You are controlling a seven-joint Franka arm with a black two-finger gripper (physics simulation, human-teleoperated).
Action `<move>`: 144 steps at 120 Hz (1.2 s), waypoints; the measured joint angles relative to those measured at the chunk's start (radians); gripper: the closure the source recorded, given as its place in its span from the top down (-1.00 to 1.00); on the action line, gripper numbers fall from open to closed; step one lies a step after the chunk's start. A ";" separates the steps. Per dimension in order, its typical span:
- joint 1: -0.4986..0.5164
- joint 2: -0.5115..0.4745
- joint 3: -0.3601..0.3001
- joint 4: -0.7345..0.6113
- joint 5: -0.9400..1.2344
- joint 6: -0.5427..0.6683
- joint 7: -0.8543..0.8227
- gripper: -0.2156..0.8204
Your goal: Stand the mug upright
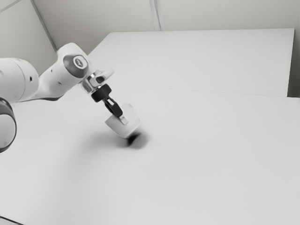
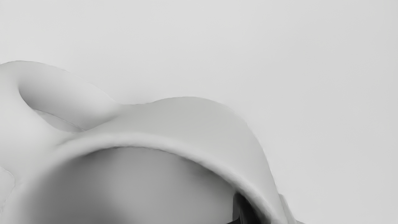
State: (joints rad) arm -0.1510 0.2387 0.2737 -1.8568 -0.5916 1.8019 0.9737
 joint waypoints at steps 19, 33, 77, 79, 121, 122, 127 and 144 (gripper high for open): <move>-0.044 -0.116 -0.042 -0.129 0.205 0.167 -0.015 -0.93; -0.044 -0.174 -0.096 -0.201 0.341 0.273 -0.026 -0.92; -0.061 -0.245 -0.167 -0.384 0.551 0.495 -0.055 -0.91; -0.058 -0.248 -0.170 -0.391 0.554 0.499 -0.056 -0.91; -0.067 -0.243 -0.177 -0.425 0.581 0.532 -0.066 -0.44; -0.067 -0.243 -0.177 -0.425 0.580 0.532 -0.065 -0.41; -0.069 -0.244 -0.176 -0.424 0.579 0.530 -0.063 -0.23; -0.072 -0.248 -0.176 -0.423 0.576 0.524 -0.057 0.16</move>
State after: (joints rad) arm -0.2225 -0.0097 0.0981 -2.2800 -0.0156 2.3255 0.9164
